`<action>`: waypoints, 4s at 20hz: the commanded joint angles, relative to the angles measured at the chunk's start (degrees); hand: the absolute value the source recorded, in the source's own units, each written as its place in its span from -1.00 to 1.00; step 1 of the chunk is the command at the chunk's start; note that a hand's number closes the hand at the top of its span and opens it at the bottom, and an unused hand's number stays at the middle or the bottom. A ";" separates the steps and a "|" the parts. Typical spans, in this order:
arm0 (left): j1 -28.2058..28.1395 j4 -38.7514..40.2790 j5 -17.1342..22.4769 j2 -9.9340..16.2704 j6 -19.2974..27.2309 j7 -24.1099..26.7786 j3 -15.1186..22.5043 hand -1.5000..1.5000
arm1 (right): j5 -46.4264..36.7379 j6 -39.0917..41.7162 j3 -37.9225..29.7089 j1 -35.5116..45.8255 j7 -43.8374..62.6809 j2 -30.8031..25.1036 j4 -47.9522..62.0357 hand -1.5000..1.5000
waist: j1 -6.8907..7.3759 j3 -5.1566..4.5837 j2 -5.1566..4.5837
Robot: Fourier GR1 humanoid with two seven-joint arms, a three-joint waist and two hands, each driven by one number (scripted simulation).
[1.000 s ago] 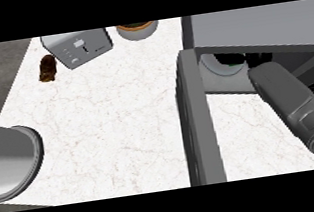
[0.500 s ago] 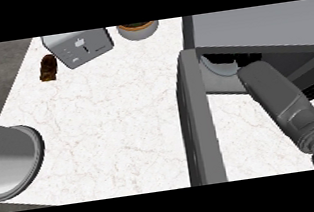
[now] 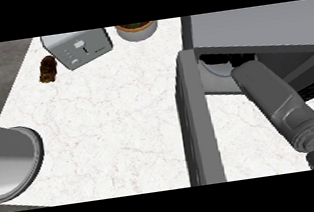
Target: Pick up the milk, place it into the microwave and close the microwave
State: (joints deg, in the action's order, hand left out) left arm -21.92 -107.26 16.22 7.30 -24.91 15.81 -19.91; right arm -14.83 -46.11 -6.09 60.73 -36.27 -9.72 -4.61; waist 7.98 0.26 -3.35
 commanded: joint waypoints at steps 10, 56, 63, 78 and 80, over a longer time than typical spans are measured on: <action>-3.02 -1.86 -0.57 -0.92 -1.40 2.19 -0.13 -1.00 | 1.65 2.46 -2.18 -2.49 -3.68 0.61 -1.24 -1.00 | -1.47 0.03 0.88; 1.07 -4.77 -19.28 -7.27 -2.31 -3.42 24.43 1.00 | 17.28 54.32 -0.22 -49.91 -15.71 6.98 -43.64 -1.00 | -10.10 -0.37 3.86; 11.70 0.81 -24.30 -7.29 2.74 -8.77 29.05 1.00 | 23.02 56.44 -0.81 -59.59 -4.26 3.67 -65.14 -1.00 | -9.18 -0.33 3.52; 39.00 28.28 -28.93 -7.29 24.91 -9.17 53.71 1.00 | 28.29 62.09 -5.65 -70.77 -0.52 -3.67 -80.48 -1.00 | -9.68 -0.29 3.24; 44.17 33.06 -25.86 -7.29 27.99 -11.21 55.29 1.00 | 29.17 63.61 -5.84 -71.87 -0.70 -4.18 -82.54 -1.00 | -9.91 -0.29 3.19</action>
State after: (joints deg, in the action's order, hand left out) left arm 14.97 -82.91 -11.74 0.27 -1.83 6.91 29.39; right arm 13.36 15.66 -11.05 -9.59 -36.48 -12.70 -84.88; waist -1.61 -0.06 0.03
